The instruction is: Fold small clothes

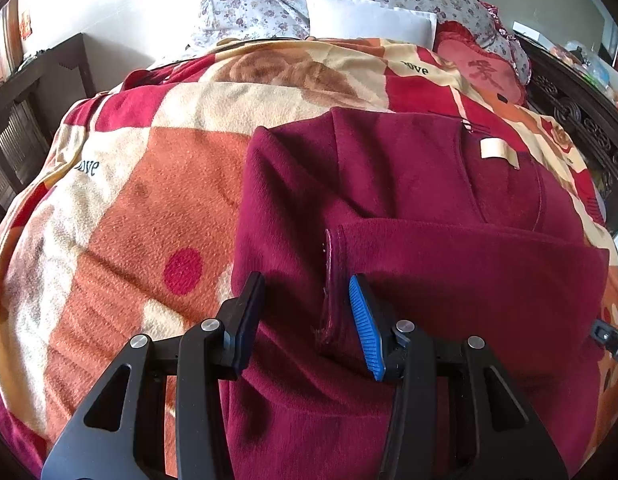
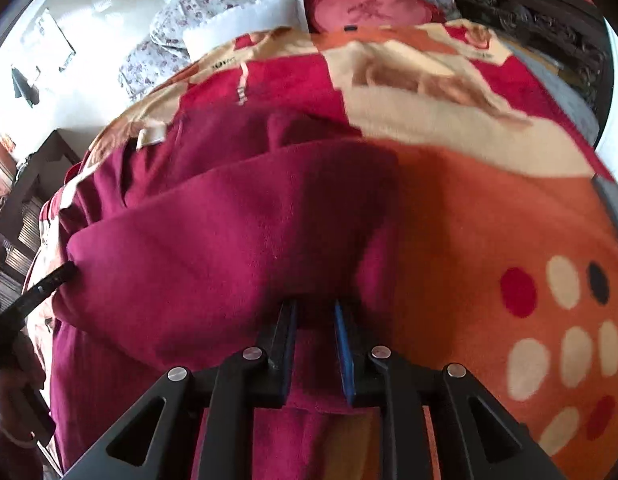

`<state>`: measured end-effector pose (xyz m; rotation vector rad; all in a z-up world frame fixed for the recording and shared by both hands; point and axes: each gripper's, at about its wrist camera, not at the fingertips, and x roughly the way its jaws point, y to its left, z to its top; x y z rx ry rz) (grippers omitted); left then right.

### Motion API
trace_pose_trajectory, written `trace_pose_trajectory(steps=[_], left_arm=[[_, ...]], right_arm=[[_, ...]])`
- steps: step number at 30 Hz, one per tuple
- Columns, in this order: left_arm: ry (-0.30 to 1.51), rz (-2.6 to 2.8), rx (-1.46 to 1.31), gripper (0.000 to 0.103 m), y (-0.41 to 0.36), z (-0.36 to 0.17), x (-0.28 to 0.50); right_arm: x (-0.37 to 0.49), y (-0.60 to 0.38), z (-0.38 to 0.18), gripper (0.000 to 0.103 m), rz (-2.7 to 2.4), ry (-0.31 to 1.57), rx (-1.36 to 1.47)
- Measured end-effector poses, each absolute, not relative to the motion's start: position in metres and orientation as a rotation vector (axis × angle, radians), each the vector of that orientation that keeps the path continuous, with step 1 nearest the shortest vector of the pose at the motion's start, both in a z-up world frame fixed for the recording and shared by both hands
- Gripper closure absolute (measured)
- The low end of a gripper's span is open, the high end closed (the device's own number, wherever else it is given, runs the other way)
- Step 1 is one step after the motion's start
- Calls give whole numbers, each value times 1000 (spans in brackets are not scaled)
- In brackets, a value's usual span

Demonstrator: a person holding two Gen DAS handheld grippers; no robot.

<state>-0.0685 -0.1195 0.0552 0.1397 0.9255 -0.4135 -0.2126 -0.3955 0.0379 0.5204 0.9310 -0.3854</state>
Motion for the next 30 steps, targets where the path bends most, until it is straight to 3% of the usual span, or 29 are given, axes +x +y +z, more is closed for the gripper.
trace_pose_trajectory(steps=[4,9,21,30], left_arm=[[929,-419,131,59,-109,64,-77],[944,-418,124,59,-94,68,-89],[1026,-453,81,59,-43,69,-130],[1146,-522,98,59,3,55,-186]], right_arm=[[-218,-393,52,84,-399,923,517],[-231,-382,68,66,-379,882,530],[-230,-354,88,66,-279,844,553],[-303,-329,66,62,-230,934,598]])
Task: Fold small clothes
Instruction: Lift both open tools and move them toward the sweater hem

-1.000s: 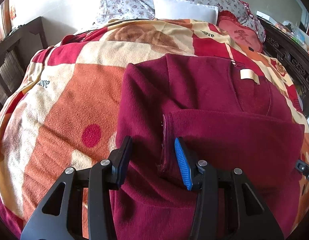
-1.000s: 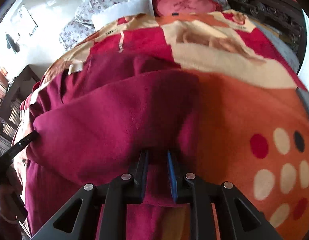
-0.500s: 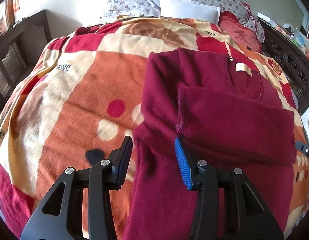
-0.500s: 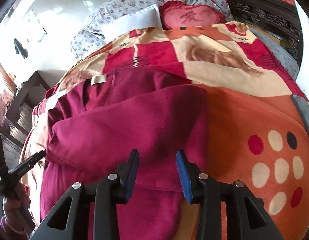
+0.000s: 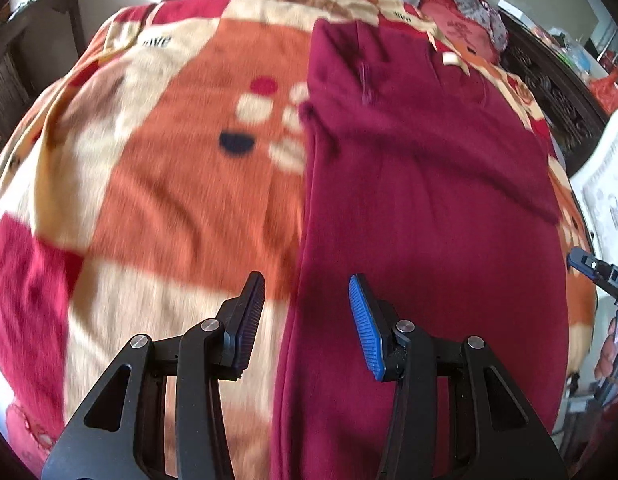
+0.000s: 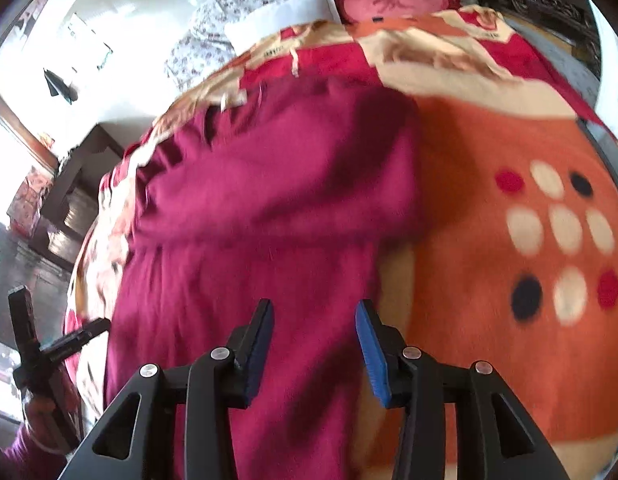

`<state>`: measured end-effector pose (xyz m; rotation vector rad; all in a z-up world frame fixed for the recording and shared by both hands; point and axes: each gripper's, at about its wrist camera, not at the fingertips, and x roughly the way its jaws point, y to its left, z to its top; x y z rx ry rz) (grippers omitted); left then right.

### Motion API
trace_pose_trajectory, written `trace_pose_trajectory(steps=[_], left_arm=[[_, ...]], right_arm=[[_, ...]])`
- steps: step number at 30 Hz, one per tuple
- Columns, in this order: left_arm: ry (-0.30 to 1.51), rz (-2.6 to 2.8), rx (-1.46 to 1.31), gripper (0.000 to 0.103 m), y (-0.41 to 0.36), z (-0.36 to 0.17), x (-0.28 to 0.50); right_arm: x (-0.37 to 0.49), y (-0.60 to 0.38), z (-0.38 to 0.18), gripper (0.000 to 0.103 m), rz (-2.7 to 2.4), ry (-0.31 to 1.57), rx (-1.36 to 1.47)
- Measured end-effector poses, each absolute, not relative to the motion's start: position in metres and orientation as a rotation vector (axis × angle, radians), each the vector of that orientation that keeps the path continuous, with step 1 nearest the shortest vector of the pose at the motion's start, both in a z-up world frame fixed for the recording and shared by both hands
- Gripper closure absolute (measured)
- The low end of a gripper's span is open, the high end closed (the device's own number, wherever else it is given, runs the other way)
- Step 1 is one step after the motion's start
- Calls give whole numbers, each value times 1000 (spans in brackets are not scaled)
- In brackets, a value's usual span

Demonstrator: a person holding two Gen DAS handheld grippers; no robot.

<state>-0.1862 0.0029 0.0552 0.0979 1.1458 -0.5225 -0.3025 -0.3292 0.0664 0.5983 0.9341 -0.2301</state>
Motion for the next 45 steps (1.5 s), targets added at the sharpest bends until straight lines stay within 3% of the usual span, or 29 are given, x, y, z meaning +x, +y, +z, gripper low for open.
trace_pose_trajectory(steps=[19,34,40,45], left_arm=[[1279,-619,21,59,64,47,-266],[1360,-665,-19,59,68,39,-276],[1405,-696,-13,49,65,33,-280],[1417,-710,-31,49,66,30,-277]], right_arm=[[-436,-253,30,58,-150,1003,733],[-457,-227,13,57,-37,1019,852],[-455,-222,17,58,-18,1005,826],[-457,-215,24,74,-2,977,788]])
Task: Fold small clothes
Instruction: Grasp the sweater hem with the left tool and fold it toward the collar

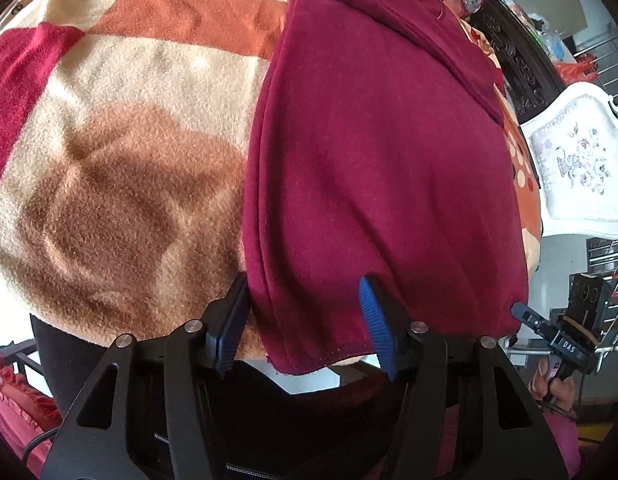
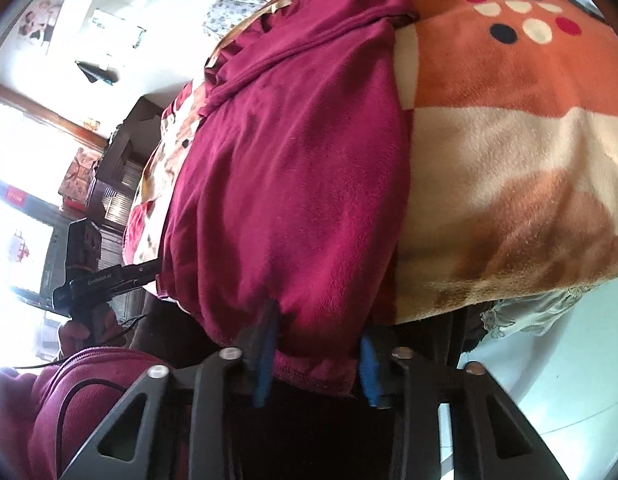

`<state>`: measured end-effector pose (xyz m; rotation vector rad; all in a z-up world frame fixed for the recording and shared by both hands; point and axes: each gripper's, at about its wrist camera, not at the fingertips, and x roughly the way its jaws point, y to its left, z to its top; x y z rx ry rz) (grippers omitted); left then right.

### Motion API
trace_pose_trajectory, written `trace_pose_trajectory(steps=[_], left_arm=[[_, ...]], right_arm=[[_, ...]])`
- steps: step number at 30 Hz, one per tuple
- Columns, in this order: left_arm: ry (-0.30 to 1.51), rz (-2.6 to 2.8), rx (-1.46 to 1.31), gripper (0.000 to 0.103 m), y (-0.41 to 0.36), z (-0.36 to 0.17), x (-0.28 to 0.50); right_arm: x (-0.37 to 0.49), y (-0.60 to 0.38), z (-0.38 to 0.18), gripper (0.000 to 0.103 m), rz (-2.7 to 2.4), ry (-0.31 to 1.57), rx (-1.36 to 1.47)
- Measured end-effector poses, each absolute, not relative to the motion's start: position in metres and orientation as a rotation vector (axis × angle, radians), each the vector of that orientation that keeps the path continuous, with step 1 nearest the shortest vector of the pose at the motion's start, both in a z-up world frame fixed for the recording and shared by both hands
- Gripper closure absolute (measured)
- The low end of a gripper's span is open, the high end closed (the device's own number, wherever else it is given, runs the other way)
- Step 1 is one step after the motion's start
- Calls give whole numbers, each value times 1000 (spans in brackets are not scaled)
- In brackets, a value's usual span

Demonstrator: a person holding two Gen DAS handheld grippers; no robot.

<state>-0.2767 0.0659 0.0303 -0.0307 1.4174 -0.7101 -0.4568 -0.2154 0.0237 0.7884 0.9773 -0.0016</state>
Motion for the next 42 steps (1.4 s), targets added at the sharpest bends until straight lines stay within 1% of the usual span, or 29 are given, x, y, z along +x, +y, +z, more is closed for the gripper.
trace_pose_trajectory(steps=[1,2,3,5,6,13,17,24,32,42], left_arm=[[1416,-711,-29,50,66,30,-276],[1418,-712,-27,63,66,30,-276],[1425,-707,-13,79,66,30,-275],[1428,-716,-14,92,65,31,-274],[1415,-736,-19,94,66,36,-274],[1258,-842,-75,95,65,93,-264],[1201,-864,-100,95,55,113,-251],[1125,-844,-162,95,39,132,-210],[997,-793,-201,95,2,154,-153],[958,-708,-201,95,-55,146,-67]], right_arm=[[-456,-214,25,80,2,975,781],[-456,-214,27,84,8,972,777],[-455,-214,28,85,14,968,780],[-454,-216,33,89,31,959,797],[-454,-216,36,89,35,956,797],[-445,-232,82,89,108,861,791],[-434,-248,102,89,119,791,804],[-392,-286,123,89,82,685,779],[-329,-343,138,89,20,582,770],[-237,-401,142,89,-41,588,722]])
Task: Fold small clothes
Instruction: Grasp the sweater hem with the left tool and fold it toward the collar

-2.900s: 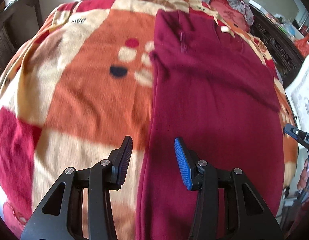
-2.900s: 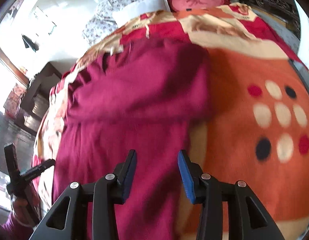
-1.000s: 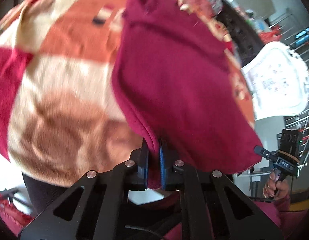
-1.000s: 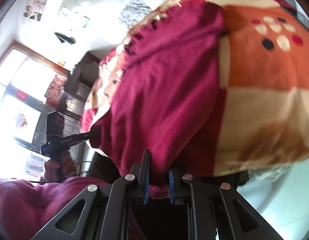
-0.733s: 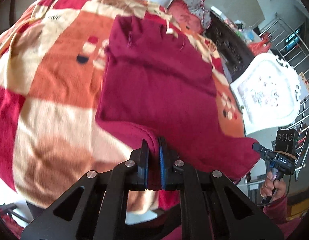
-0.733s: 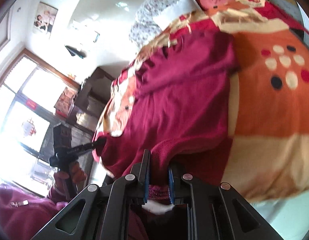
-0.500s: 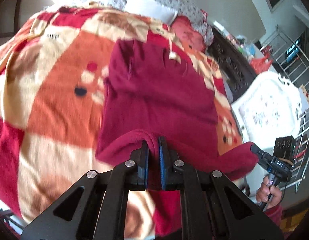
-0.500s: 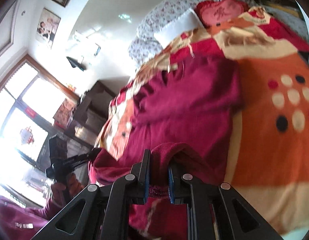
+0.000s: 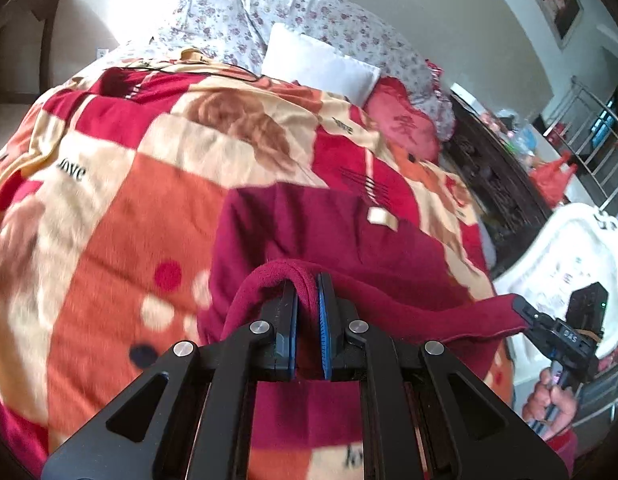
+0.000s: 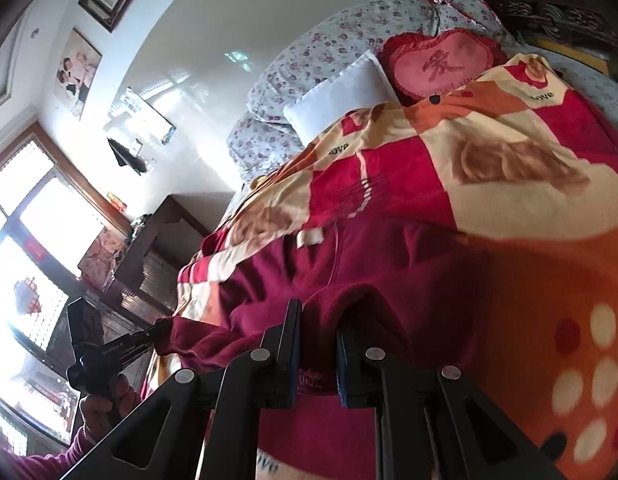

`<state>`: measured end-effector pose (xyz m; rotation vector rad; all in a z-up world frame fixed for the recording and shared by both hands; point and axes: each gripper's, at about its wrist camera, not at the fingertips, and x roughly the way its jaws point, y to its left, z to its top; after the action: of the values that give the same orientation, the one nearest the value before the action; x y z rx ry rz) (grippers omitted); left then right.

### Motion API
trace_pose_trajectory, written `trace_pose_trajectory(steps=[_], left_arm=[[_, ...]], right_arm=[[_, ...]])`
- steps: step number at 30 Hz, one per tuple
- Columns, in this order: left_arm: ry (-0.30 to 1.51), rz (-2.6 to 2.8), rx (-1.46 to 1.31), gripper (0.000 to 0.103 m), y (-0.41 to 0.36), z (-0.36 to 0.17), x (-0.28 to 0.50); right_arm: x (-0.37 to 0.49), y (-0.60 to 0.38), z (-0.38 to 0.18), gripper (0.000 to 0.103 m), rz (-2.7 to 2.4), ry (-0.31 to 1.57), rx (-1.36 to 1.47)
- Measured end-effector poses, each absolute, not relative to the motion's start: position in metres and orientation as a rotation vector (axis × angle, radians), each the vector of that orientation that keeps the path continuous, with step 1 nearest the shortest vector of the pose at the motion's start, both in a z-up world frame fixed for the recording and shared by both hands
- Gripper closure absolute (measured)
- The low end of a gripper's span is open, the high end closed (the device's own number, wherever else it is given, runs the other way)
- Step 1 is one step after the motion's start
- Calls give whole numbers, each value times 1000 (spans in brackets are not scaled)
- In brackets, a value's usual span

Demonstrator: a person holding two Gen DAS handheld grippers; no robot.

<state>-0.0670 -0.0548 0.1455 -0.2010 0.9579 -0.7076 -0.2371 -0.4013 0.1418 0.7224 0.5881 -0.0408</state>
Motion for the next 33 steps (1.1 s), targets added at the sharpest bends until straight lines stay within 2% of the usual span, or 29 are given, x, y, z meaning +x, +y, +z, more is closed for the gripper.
trace_pose_trajectory(steps=[14,33], left_arm=[[988,-639,-116,95,-122,116,5],[935,-602,-37,95,-137,112,6]], right_arm=[[-167,-463,94,89,-158,669,822],[-153,-467,94,90,-179,675,786]])
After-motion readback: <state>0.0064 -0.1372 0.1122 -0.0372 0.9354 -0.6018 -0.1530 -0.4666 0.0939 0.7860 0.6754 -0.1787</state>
